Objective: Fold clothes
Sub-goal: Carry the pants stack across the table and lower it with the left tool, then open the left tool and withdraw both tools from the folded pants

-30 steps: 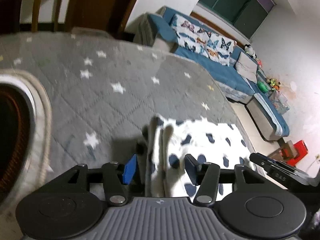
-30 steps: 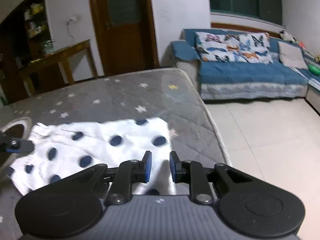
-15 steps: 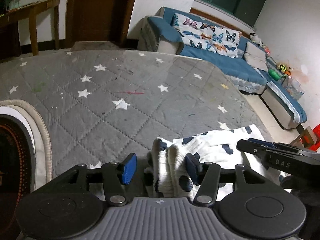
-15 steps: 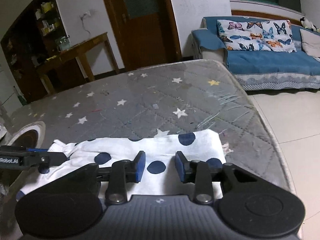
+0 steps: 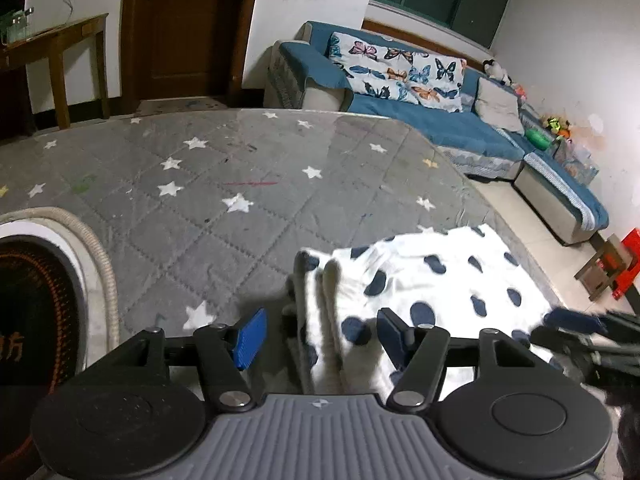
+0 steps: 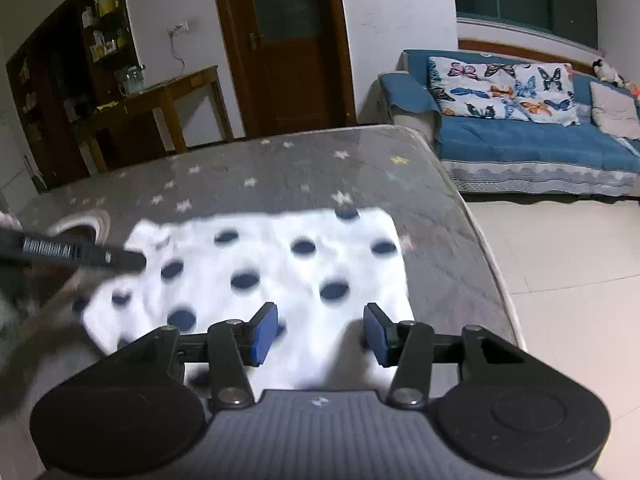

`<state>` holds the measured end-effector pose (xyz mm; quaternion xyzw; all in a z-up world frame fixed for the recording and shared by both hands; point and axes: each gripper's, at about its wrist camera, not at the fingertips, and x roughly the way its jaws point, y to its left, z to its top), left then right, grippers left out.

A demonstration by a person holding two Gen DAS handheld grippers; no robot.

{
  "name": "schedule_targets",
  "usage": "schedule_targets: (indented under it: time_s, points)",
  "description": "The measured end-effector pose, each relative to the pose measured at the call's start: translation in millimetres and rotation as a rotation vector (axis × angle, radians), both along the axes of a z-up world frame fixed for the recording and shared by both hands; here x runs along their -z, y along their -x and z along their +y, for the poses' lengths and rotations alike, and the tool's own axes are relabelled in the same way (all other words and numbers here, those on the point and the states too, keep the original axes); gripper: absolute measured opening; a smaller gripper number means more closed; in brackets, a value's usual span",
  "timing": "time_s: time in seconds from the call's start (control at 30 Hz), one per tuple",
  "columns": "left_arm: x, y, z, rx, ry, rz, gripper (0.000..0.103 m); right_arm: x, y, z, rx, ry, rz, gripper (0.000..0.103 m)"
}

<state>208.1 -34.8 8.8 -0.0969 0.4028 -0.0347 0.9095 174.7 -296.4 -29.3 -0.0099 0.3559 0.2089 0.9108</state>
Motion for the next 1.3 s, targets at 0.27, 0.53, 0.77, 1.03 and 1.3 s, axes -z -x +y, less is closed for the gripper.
schedule_targets:
  time_s: [0.27,0.53,0.77,1.03,1.3]
  points:
    - [-1,13,0,-0.001,-0.007,-0.007,0.065,4,39,-4,0.028,0.095,-0.064,0.060]
    - [-14,57,-5,0.036,-0.043,-0.086,0.085,0,68,4,0.023,0.033,-0.094,0.081]
    - [-26,100,1,0.043,-0.043,-0.170,0.101,4,96,17,0.039,0.007,-0.107,0.094]
    - [-34,138,9,0.044,-0.004,-0.217,0.103,1,125,37,0.040,0.034,-0.160,0.103]
    - [-25,171,15,0.039,-0.040,-0.204,0.103,-4,145,53,0.064,0.042,-0.182,0.103]
